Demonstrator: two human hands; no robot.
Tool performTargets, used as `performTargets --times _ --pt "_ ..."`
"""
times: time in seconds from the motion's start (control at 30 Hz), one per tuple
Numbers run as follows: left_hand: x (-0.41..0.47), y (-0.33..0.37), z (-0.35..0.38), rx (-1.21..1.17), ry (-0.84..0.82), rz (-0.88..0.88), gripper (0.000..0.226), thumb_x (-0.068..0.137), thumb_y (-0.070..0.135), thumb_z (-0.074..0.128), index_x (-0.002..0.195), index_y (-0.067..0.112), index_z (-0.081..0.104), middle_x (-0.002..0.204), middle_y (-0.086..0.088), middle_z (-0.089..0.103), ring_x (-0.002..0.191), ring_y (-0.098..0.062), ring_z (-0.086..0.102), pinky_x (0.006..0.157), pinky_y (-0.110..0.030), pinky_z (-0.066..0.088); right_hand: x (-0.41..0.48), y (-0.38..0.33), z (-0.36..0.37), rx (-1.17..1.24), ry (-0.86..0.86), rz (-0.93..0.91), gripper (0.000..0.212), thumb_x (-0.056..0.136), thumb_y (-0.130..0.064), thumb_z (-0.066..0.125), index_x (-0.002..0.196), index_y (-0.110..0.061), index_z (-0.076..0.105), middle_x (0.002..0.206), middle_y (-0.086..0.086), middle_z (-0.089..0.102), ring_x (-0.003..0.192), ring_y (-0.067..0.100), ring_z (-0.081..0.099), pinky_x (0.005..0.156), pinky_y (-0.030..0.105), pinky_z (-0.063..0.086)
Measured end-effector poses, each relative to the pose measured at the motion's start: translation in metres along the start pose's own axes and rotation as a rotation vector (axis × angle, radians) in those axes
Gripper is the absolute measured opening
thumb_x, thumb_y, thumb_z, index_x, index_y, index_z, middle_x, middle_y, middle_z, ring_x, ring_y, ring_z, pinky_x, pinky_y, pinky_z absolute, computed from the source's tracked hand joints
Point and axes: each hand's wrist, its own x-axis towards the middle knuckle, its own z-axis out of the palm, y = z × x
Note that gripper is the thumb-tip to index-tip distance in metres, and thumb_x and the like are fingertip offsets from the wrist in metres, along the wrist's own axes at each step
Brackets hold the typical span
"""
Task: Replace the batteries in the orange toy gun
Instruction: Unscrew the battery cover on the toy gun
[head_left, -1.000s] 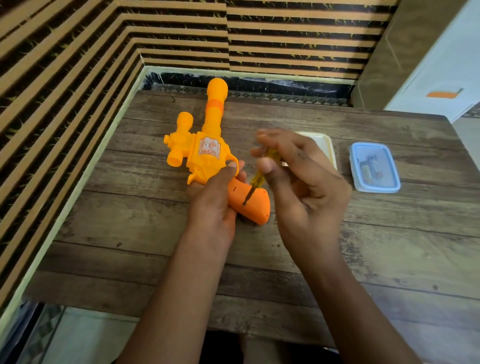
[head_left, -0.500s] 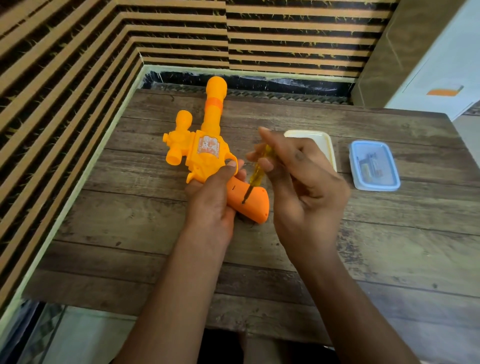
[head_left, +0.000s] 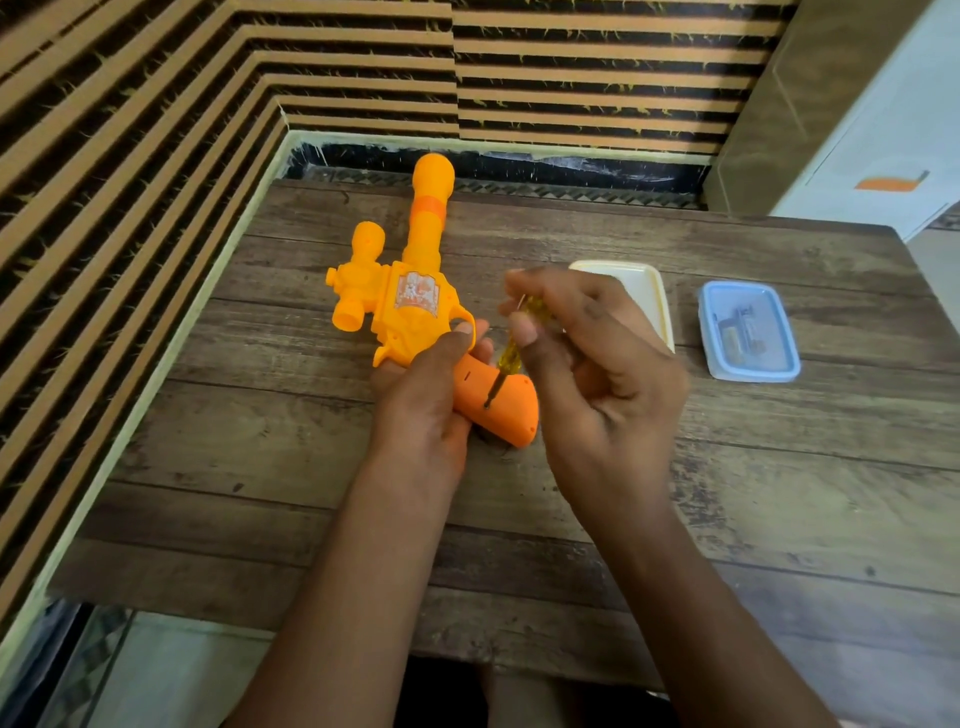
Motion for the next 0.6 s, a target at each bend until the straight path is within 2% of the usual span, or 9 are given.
performTargets --times 0.1,0.23,0.33,0.4,0.5,0.6 --pt "0.0002 0.0001 0.0002 0.007 0.008 -0.002 0.029 0.093 0.002 0.070 0.121 0.006 0.069 0.115 -0.018 0.077 0.113 -0.036 0.072 0.093 -0.061 0.058 0.0011 0.0005 0.0009 -0.026 0.046 0.000 0.025 0.094 0.008 0.071 0.115 -0.003 0.076 0.102 0.015 0.065 0.098 0.019 0.067 0.080 0.044 0.057" --pt "0.0015 -0.0003 -0.0008 0.002 0.013 -0.001 0.025 0.094 0.003 0.069 0.117 0.010 0.070 0.109 -0.014 0.079 0.110 -0.034 0.074 0.095 -0.058 0.058 0.0021 0.0014 -0.0021 -0.015 0.010 -0.037 0.034 0.094 0.016 0.062 0.121 -0.001 0.073 0.104 0.013 0.071 0.096 0.026 0.073 0.085 0.039 0.058" --pt "0.0008 0.0005 -0.0005 0.010 0.010 -0.010 0.018 0.094 0.004 0.071 0.108 0.015 0.071 0.109 -0.012 0.079 0.109 -0.031 0.075 0.092 -0.054 0.060 0.0018 -0.0005 -0.0013 -0.027 0.017 -0.041 0.020 0.096 0.004 0.068 0.114 0.001 0.076 0.103 0.014 0.069 0.096 0.021 0.070 0.081 0.035 0.056" --pt "0.0007 0.0010 -0.0007 0.007 0.012 -0.015 0.017 0.094 0.005 0.071 0.108 0.014 0.071 0.113 -0.015 0.078 0.109 -0.031 0.074 0.091 -0.055 0.060 0.0018 0.0004 0.0002 -0.028 0.053 -0.031 0.017 0.094 0.001 0.074 0.111 0.000 0.077 0.100 0.014 0.065 0.095 0.020 0.068 0.078 0.039 0.056" --pt "0.0007 0.0008 -0.0002 0.005 0.007 -0.007 0.028 0.094 0.003 0.069 0.122 0.006 0.069 0.112 -0.016 0.078 0.111 -0.035 0.073 0.094 -0.057 0.059 0.0020 0.0040 -0.0004 -0.022 0.046 -0.025 0.028 0.095 0.013 0.066 0.120 0.002 0.074 0.102 0.013 0.070 0.095 0.027 0.073 0.081 0.046 0.059" --pt "0.0020 0.0000 -0.0003 0.010 0.010 -0.006 0.027 0.095 0.003 0.068 0.122 0.008 0.070 0.110 -0.014 0.079 0.110 -0.032 0.074 0.094 -0.055 0.059 0.0016 0.0035 -0.0025 -0.022 0.019 -0.029 0.033 0.097 0.013 0.061 0.127 0.005 0.069 0.108 0.014 0.074 0.100 0.025 0.074 0.088 0.042 0.059"
